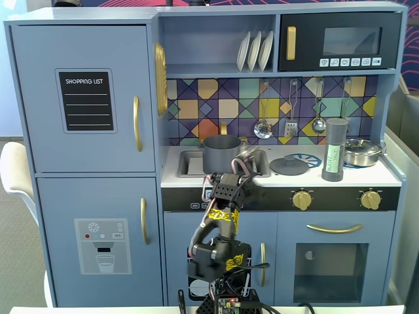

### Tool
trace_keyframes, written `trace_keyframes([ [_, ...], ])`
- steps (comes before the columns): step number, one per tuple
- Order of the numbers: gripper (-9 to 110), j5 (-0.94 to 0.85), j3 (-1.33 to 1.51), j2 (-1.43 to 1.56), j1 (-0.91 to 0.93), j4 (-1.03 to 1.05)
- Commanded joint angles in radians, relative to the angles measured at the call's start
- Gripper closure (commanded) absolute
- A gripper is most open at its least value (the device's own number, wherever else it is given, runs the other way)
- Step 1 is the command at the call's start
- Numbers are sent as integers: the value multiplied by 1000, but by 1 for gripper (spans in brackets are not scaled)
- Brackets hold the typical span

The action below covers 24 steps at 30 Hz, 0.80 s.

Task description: Put salt in the gray recipient

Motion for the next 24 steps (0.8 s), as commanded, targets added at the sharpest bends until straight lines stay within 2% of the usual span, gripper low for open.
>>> trace_keyframes([
  [1,101,-17,-132,-29,250,-172],
  [6,101,-35,-106,-84,324,-497],
  [10,101,-43,-156,-265,325,-707],
  [19,59,-3,-411,-624,324,-847],
  [21,52,6,-442,-675,331,-881],
  [24,50,15,-477,-739,336,-953],
])
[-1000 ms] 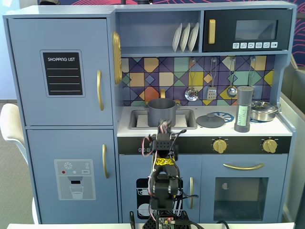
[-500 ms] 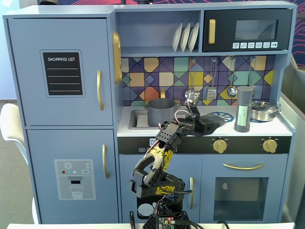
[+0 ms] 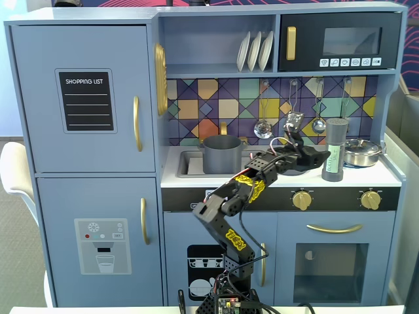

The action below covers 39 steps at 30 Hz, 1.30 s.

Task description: Put salt in the gray recipient

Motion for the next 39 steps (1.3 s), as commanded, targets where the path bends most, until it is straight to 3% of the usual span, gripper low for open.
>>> trace_keyframes([
  [1,50,25,-124,-80,23,-86],
  [35,62,18,-502,-611,-14,-327],
  [37,66,11,-503,-612,-18,-328],
  [39,83,2,-505,-612,-26,-328],
])
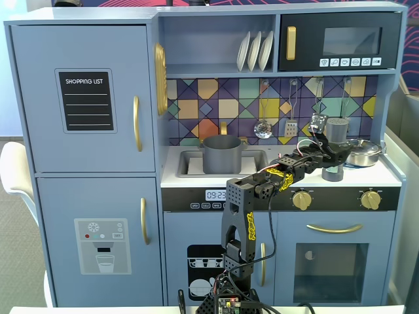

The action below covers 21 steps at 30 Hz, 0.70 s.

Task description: Put salt in the gray recipient

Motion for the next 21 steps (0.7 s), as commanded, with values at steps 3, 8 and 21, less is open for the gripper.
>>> trace_keyframes([
  [3,101,-51,-81,15,-23,-5],
  [8,101,83,-74,54,-32,-66],
  [21,101,617,-305,391,-291,476],
])
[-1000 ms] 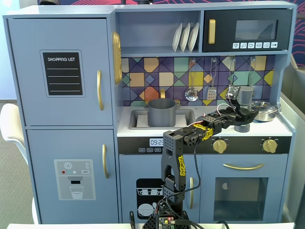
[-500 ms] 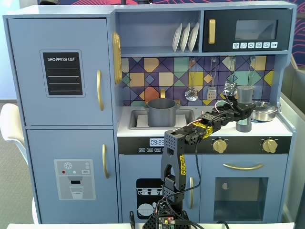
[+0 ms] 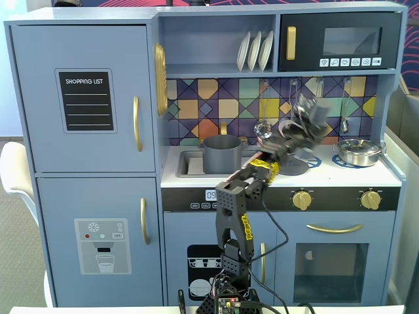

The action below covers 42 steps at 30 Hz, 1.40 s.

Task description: Put salt in the gray recipient

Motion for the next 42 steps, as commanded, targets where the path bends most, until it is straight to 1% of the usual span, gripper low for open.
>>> trace_keyframes([
  [1,101,314,-158,187,-140,173],
  [4,101,589,-153,245,-288,310],
  [9,101,1074,-144,262,-472,382],
  [14,101,1557,-87,255,-589,357],
  [17,101,1858,-72,229,-624,348],
  [19,101,1999,-71,209,-643,334],
  [23,101,2166,-69,199,-704,267],
  [27,101,2249,-75,198,-759,184],
  [34,101,2264,-163,149,-815,158],
  [38,101,2279,-160,129,-750,236],
  [42,101,2279,-77,147,-693,279],
])
